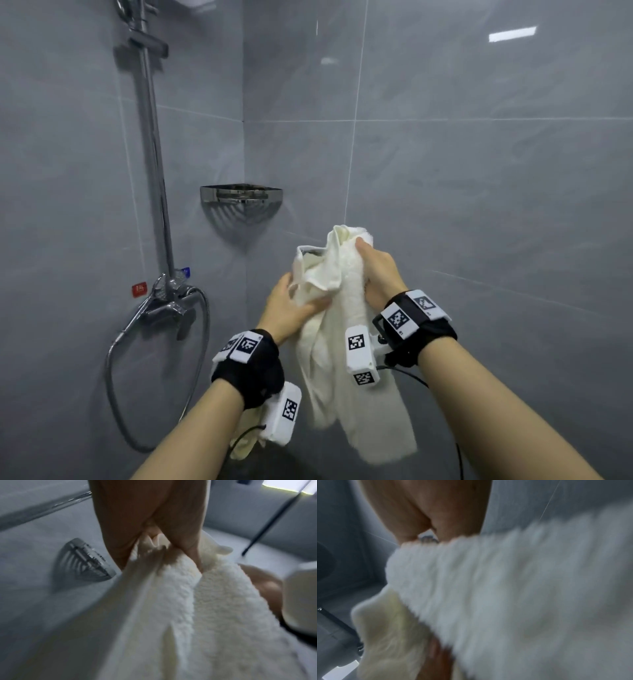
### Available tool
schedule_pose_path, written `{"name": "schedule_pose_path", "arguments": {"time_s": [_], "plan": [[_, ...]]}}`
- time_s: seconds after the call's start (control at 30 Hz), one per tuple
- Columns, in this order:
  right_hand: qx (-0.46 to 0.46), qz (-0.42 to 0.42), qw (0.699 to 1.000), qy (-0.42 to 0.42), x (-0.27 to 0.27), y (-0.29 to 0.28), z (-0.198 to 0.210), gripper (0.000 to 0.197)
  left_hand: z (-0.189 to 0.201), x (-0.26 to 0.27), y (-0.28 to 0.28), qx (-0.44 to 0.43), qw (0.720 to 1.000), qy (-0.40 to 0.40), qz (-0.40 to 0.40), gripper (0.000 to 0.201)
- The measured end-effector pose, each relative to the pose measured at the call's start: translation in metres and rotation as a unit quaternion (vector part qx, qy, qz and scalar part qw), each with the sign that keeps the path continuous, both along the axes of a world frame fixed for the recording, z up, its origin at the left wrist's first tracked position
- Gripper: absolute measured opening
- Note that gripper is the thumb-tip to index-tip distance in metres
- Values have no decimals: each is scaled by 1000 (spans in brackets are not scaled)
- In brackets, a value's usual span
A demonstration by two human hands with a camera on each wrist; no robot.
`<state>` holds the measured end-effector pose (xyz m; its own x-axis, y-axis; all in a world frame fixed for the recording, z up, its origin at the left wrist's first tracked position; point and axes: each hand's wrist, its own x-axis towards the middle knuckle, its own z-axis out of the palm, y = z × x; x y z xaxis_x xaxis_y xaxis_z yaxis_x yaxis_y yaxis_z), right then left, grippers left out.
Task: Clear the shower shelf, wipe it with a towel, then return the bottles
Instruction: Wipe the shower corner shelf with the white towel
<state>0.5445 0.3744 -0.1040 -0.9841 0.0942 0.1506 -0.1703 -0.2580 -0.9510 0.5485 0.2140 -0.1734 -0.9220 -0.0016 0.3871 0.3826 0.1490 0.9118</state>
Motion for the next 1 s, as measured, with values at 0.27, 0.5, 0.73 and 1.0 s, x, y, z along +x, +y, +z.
{"name": "schedule_pose_path", "arguments": {"time_s": [0.27, 0.5, 0.73, 1.0], "plan": [[58, 131, 989, 35, -116, 48, 19, 36, 34, -117, 10, 153, 988, -21, 17, 52], [-1, 190, 979, 70, -186, 23, 34, 29, 61, -179, -1, 227, 968, 13, 108, 39], [74, 168, 976, 118, -240, 10, 37, 20, 71, -253, -32, 186, 951, -57, 239, 46], [43, 163, 974, 153, -302, -35, 43, 22, 75, -320, -56, 17, 965, -214, 153, 113]]}}
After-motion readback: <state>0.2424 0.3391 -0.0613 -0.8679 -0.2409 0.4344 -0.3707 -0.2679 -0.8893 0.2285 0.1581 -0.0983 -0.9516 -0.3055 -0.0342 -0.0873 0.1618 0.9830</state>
